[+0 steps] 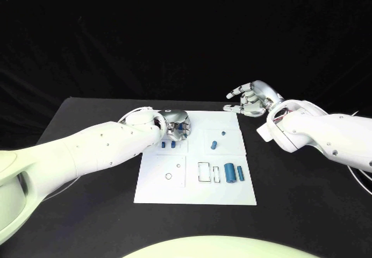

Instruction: Assemble the parts on the task board

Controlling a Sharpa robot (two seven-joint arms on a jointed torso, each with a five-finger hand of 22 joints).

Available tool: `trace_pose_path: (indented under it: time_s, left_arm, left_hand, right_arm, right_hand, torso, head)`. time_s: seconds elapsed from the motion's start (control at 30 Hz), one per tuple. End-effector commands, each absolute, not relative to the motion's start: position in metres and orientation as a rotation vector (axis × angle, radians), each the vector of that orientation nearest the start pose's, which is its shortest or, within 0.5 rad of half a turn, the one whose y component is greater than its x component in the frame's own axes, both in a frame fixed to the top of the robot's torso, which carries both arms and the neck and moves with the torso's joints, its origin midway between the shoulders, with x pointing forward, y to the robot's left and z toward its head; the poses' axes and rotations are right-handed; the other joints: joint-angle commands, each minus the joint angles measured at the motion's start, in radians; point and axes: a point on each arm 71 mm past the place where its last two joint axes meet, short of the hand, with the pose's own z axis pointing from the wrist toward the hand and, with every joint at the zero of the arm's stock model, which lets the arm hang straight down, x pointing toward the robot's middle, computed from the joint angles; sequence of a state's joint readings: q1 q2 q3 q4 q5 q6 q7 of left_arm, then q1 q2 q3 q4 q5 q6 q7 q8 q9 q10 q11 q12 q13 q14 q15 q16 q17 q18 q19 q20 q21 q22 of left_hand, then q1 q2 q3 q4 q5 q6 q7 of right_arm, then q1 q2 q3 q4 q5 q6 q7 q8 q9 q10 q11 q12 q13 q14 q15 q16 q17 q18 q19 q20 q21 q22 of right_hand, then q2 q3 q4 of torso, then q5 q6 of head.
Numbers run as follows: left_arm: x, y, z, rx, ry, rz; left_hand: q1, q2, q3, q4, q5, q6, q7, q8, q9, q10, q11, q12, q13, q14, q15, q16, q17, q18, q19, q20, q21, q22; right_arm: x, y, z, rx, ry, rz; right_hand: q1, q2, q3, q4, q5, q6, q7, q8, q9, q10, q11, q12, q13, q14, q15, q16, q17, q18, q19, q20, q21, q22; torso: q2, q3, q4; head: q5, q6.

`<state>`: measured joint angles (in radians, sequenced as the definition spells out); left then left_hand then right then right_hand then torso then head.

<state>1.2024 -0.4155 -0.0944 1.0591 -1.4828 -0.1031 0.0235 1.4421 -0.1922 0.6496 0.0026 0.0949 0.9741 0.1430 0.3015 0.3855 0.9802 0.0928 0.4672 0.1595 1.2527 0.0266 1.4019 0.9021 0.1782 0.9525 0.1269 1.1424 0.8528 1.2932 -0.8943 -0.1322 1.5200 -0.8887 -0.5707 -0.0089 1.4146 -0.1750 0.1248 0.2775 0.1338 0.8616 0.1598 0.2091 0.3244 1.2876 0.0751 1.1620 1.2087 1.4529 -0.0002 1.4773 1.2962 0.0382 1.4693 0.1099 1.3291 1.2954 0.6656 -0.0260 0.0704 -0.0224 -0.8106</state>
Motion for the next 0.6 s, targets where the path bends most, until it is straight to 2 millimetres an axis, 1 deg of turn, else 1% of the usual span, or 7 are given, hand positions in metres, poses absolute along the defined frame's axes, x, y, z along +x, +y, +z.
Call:
trace_pose_path:
  time_s: [0.03,0.1,0.2,0.33,0.43,0.6]
  left_arm:
    - [0.538,0.102,-0.238,0.382,1.849,-0.668]
    - [0.537,0.105,-0.236,0.367,1.842,-0.676]
    - [0.536,0.11,-0.231,0.337,1.835,-0.695]
    - [0.535,0.119,-0.222,0.292,1.825,-0.721]
    - [0.534,0.127,-0.214,0.251,1.817,-0.74]
    - [0.535,0.142,-0.208,0.2,1.82,-0.745]
  left_hand:
    - [-0.005,0.018,-0.001,-0.004,-0.005,0.025,0.007,-0.009,0.005,0.063,-0.005,-0.017,-0.008,0.007,-0.003,0.018,0.019,-0.01,0.01,0.0,0.023,0.019]
    - [-0.005,0.018,-0.001,-0.005,-0.004,0.025,0.007,-0.009,0.005,0.064,-0.005,-0.018,-0.008,0.009,-0.003,0.019,0.023,-0.01,0.014,0.0,0.025,0.023]
    - [-0.005,0.018,-0.001,-0.005,-0.004,0.026,0.008,-0.01,0.005,0.065,-0.005,-0.019,-0.008,0.01,-0.003,0.019,0.022,-0.01,0.014,-0.001,0.025,0.022]
    - [-0.006,0.017,-0.001,-0.006,-0.003,0.026,0.009,-0.011,0.005,0.066,-0.004,-0.021,-0.007,0.013,-0.003,0.021,0.025,-0.011,0.016,-0.001,0.027,0.024]
    - [-0.007,0.017,-0.002,-0.006,-0.003,0.027,0.009,-0.011,0.005,0.067,-0.004,-0.022,-0.007,0.013,-0.003,0.021,0.024,-0.011,0.017,-0.001,0.027,0.024]
    - [-0.01,0.015,-0.004,-0.005,-0.003,0.028,0.009,-0.013,0.004,0.069,-0.004,-0.025,-0.007,0.014,-0.003,0.021,0.023,-0.011,0.017,-0.001,0.027,0.023]
  right_arm:
    - [0.496,-0.242,-0.164,0.418,1.533,0.812]
    - [0.496,-0.242,-0.164,0.418,1.533,0.811]
    - [0.496,-0.243,-0.165,0.418,1.533,0.81]
    - [0.496,-0.244,-0.165,0.42,1.532,0.806]
    - [0.497,-0.246,-0.165,0.422,1.531,0.803]
    - [0.497,-0.247,-0.165,0.424,1.53,0.799]
  right_hand:
    - [-0.026,0.01,0.034,0.01,0.009,0.001,-0.003,0.018,0.007,-0.023,-0.004,-0.003,-0.002,0.07,-0.006,-0.017,0.095,0.017,0.005,-0.013,-0.008,0.131]
    - [-0.026,0.01,0.034,0.01,0.009,0.001,-0.003,0.018,0.007,-0.023,-0.004,-0.003,-0.002,0.07,-0.006,-0.017,0.095,0.017,0.005,-0.013,-0.008,0.131]
    - [-0.026,0.01,0.034,0.01,0.009,0.001,-0.003,0.018,0.007,-0.023,-0.004,-0.003,-0.002,0.07,-0.006,-0.017,0.095,0.017,0.005,-0.013,-0.008,0.131]
    - [-0.026,0.01,0.034,0.01,0.009,0.001,-0.003,0.018,0.007,-0.023,-0.004,-0.003,-0.002,0.07,-0.006,-0.017,0.095,0.017,0.005,-0.013,-0.008,0.131]
    - [-0.026,0.01,0.034,0.01,0.009,0.001,-0.003,0.018,0.007,-0.023,-0.004,-0.003,-0.002,0.07,-0.006,-0.017,0.095,0.017,0.005,-0.013,-0.008,0.131]
    - [-0.026,0.01,0.034,0.01,0.009,0.001,-0.003,0.018,0.007,-0.023,-0.004,-0.003,-0.002,0.07,-0.006,-0.017,0.095,0.017,0.005,-0.013,-0.008,0.131]
  torso:
    - [-0.001,-0.0002,0.0006]
    - [-0.002,-0.0005,0.0007]
    - [-0.003,0.0006,0.0017]
    - [-0.004,0.0011,0.0035]
    - [-0.007,0.0015,0.0066]
    - [-0.011,0.0038,0.0108]
  head:
    - [0.0,0.003]
    - [0.001,0.006]
    - [0.002,0.009]
    - [0.003,0.012]
    - [0.006,0.012]
    - [0.008,0.01]
